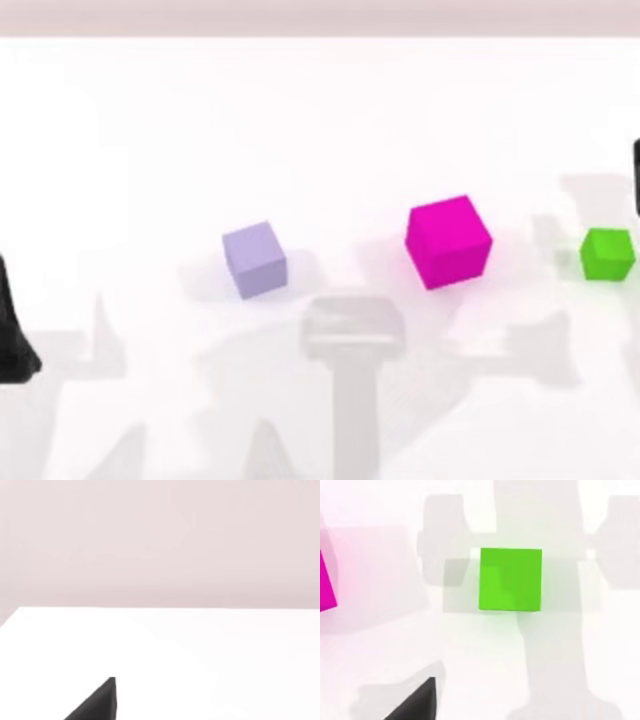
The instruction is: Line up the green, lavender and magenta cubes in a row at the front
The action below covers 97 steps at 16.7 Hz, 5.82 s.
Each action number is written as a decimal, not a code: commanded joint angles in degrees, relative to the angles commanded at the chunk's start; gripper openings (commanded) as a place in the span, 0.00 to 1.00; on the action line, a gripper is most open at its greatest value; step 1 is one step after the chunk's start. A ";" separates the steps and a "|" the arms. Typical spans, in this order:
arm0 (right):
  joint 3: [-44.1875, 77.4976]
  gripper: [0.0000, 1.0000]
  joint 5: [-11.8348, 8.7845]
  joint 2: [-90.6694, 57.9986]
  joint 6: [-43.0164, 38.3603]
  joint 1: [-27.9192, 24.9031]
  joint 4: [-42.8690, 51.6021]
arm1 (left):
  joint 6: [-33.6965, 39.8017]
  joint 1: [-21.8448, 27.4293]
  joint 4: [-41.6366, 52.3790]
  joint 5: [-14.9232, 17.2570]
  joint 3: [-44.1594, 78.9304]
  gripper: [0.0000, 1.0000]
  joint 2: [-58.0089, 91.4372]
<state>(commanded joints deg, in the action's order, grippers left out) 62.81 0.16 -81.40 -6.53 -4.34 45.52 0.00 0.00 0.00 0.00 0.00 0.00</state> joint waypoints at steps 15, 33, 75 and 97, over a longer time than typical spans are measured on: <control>30.23 1.00 -0.06 -36.14 -3.14 -1.94 19.97 | 0.00 0.00 0.00 0.00 0.00 1.00 0.00; 19.08 0.77 0.00 -42.87 -3.33 -2.04 2.09 | 0.00 0.00 0.00 0.00 0.00 1.00 0.00; 17.43 0.00 0.69 -25.52 -22.81 -23.18 16.43 | 0.00 0.00 0.00 0.00 0.00 1.00 0.00; -1.88 0.00 1.09 -22.35 -37.98 -39.79 -0.15 | 0.00 0.00 0.00 0.00 0.00 1.00 0.00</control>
<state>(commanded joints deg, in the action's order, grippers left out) 60.92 1.25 -103.76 -44.51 -44.12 45.37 0.00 0.00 0.00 0.00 0.00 0.00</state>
